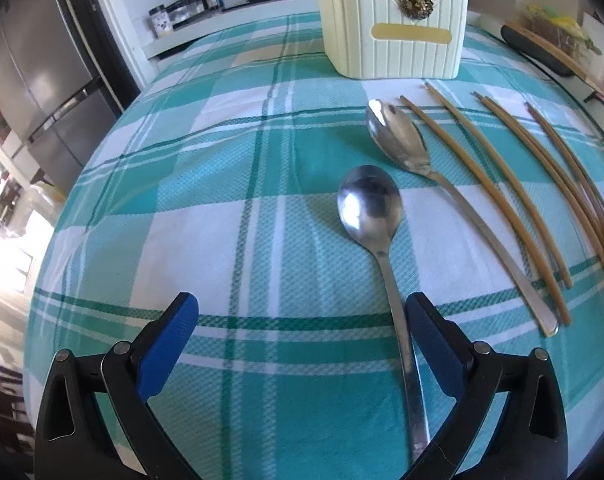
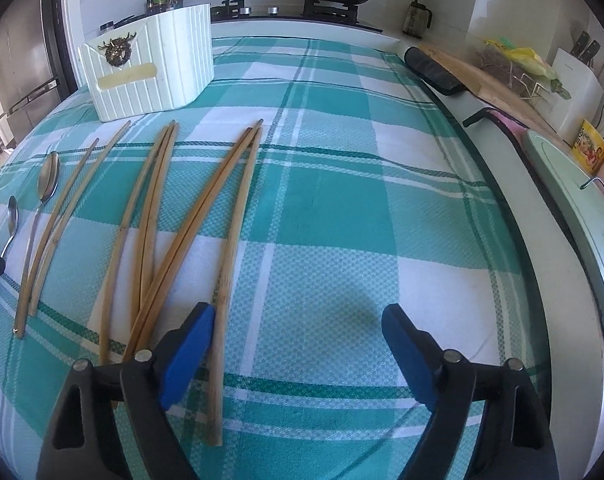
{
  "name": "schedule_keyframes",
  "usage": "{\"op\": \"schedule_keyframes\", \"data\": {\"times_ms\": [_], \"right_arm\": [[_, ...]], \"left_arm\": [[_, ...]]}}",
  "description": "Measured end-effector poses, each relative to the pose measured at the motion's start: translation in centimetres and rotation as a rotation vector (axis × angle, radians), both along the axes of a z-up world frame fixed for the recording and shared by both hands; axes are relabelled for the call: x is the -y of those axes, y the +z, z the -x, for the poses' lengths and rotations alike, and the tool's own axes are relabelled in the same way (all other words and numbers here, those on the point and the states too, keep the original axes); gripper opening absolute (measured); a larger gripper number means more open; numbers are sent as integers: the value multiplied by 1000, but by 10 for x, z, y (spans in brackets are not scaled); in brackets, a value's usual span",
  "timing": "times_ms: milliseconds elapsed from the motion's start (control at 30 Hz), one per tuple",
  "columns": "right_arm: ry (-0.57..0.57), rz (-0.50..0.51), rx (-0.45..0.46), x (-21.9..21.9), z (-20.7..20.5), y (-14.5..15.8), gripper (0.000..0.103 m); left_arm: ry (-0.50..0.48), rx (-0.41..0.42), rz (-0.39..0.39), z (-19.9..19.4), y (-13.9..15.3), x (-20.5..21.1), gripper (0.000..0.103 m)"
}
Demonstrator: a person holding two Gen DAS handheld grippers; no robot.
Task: Organize utensils
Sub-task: 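Move the left tool toward a metal spoon while the right tool approaches the wooden chopsticks, then close the left tool on the spoon handle while the right tool grips one chopstick, then lift the spoon with the left tool while the right tool carries the chopstick over the basket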
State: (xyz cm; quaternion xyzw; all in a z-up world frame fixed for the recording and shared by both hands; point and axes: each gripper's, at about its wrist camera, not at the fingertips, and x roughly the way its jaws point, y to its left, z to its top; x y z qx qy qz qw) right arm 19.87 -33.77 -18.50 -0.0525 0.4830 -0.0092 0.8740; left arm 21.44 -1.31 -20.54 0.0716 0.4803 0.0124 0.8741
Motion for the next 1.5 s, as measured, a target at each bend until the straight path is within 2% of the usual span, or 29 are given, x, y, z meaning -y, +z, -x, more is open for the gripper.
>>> {"op": "schedule_keyframes", "data": {"times_ms": [100, 167, 233, 367, 467, 533, 600, 667, 733, 767, 800, 833, 867, 967, 1033, 1100, 1300, 1500], "right_arm": [[31, 7, -16, 1, 0, 3, 65], [37, 14, -32, 3, -1, 3, 62], [39, 13, -51, 5, -3, 4, 62], [99, 6, -98, 3, -11, 4, 62], [134, -34, -135, 3, -28, 2, 62], [157, -24, -138, 0, -44, 2, 52], [166, -46, -142, -2, -60, 3, 29], [181, -64, -149, -6, -79, 3, 24], [208, -81, -166, -12, -96, 1, 24], [214, -80, -164, -15, -105, 1, 24], [217, -81, -171, -17, -115, 0, 20], [214, -87, -174, -18, -124, 0, 15], [199, -92, -168, -17, -133, 0, 8], [154, -173, -175, -9, -152, 0, 7], [110, -219, -141, -2, -153, 6, 7], [93, -281, -67, 4, -141, 24, 7], [128, -406, 113, 8, -86, 92, 7], [176, -430, 235, 0, -34, 146, 7]], "left_arm": [[10, -13, -2, 1, 0, -14, 103], [7, -24, 4, 1, -1, -19, 103], [-9, -31, -11, 1, -1, -17, 103], [-10, -5, -94, 4, 1, -3, 103], [-2, -10, -64, -3, 1, 1, 102], [-1, -32, -1, -12, 0, 1, 96], [-3, -41, 47, -20, 1, 2, 87], [-13, -43, 65, -28, 1, 6, 78], [-23, -43, 90, -36, 2, 9, 69], [-30, -42, 108, -40, 2, 10, 58], [-42, -39, 127, -44, 3, 11, 43], [-54, -31, 133, -47, 4, 13, 36], [-61, -24, 120, -49, 4, 15, 36], [-83, -5, 138, -52, 5, 12, 35], [-83, 13, 168, -48, 11, 4, 35], [-85, 46, 195, -43, 21, -4, 35], [-102, 123, 260, -23, 59, -20, 35], [-119, 201, 298, 1, 97, -33, 35]]}}
